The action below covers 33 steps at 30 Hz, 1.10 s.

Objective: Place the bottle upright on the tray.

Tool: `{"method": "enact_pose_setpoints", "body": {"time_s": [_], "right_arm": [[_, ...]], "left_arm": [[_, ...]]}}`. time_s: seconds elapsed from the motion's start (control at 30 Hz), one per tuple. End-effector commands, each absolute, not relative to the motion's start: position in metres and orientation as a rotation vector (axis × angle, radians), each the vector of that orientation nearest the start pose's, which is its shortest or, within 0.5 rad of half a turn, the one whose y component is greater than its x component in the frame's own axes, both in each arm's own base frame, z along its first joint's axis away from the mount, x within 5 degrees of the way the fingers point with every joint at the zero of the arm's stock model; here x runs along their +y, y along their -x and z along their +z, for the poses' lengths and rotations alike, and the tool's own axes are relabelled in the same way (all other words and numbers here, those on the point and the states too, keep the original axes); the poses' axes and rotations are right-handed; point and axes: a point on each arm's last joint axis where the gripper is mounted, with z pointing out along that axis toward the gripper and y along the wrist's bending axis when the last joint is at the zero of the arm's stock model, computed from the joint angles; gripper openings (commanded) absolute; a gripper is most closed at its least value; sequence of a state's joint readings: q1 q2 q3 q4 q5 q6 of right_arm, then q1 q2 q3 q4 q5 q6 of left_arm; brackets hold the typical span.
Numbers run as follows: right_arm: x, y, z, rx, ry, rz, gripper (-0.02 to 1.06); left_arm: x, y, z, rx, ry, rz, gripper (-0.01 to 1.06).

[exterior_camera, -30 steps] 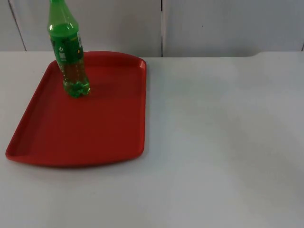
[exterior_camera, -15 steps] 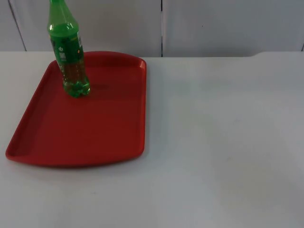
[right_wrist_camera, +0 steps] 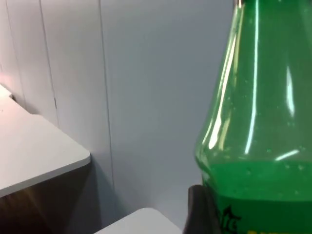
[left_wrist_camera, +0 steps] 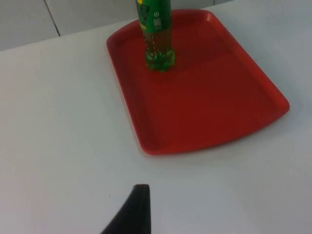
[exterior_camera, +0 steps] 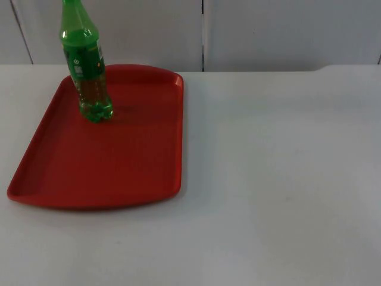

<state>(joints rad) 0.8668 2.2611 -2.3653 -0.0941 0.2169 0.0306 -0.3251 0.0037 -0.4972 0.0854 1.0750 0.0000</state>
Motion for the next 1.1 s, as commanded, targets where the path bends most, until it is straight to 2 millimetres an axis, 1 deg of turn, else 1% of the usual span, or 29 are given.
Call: {"method": "enact_pose_setpoints", "body": {"time_s": [0.0,0.03,0.17,0.2,0.3,0.33,0.37,0.43,0.5,0.53,0.67,0.7,0.73,0.83,0.87,0.9,0.93,0.97,1.03,1.07], "right_arm": [[0.415,-0.35,0.382,1.378,0.703,0.624,0.0],[0.415,-0.35,0.382,1.378,0.703,0.624,0.0],[0.415,-0.349,0.363,1.363,0.704,0.637,0.0],[0.415,-0.349,0.363,1.363,0.704,0.637,0.0],[0.413,-0.345,0.338,1.334,0.705,0.655,0.0],[0.411,-0.343,0.334,1.318,0.701,0.663,0.0],[0.411,-0.343,0.334,1.318,0.701,0.663,0.0],[0.405,-0.336,0.321,1.278,0.69,0.684,0.0],[0.397,-0.327,0.302,1.212,0.667,0.715,0.0],[0.397,-0.327,0.302,1.212,0.667,0.715,0.0],[0.385,-0.31,0.274,1.054,0.684,0.723,0.0],[0.382,-0.307,0.267,1.04,0.687,0.728,0.0],[0.382,-0.307,0.267,1.04,0.687,0.728,0.0],[0.377,-0.308,0.249,1.128,0.702,0.71,0.0],[0.377,-0.311,0.244,1.197,0.676,0.717,0.0],[0.377,-0.311,0.244,1.197,0.676,0.717,0.0],[0.376,-0.313,0.242,1.254,0.639,0.736,0.0],[0.376,-0.314,0.238,1.271,0.626,0.75,0.0],[0.379,-0.313,0.232,1.162,0.662,0.727,0.0],[0.379,-0.313,0.232,1.162,0.662,0.727,0.0]], "left_arm": [[0.009,0.002,0.275,2.034,-0.33,-0.096,1.05],[0.009,0.002,0.275,2.034,-0.33,-0.096,1.05],[0.009,0.002,0.275,2.034,-0.33,-0.096,1.05],[0.009,0.002,0.275,2.034,-0.33,-0.096,1.05],[0.009,0.002,0.275,2.034,-0.33,-0.093,1.05],[0.009,0.002,0.275,2.034,-0.33,-0.093,1.05],[0.009,0.002,0.275,2.034,-0.33,-0.093,1.05],[0.009,0.002,0.275,2.034,-0.33,-0.093,1.05],[0.009,0.002,0.275,2.034,-0.33,-0.093,1.05],[0.009,0.002,0.275,2.034,-0.33,-0.093,1.05],[0.009,0.002,0.275,2.034,-0.33,-0.091,1.05],[0.009,0.002,0.275,2.034,-0.33,-0.091,1.05],[0.009,0.002,0.275,2.034,-0.33,-0.091,1.05],[0.009,0.002,0.275,2.034,-0.33,-0.091,1.05],[0.009,0.002,0.275,2.034,-0.33,-0.091,1.05],[0.009,0.002,0.275,2.034,-0.33,-0.091,1.05],[0.009,0.002,0.275,2.034,-0.33,-0.091,1.05],[0.009,0.002,0.275,2.034,-0.33,-0.091,1.05],[0.009,0.002,0.275,2.034,-0.33,-0.091,1.05],[0.009,0.002,0.275,2.034,-0.33,-0.091,1.05]]}}
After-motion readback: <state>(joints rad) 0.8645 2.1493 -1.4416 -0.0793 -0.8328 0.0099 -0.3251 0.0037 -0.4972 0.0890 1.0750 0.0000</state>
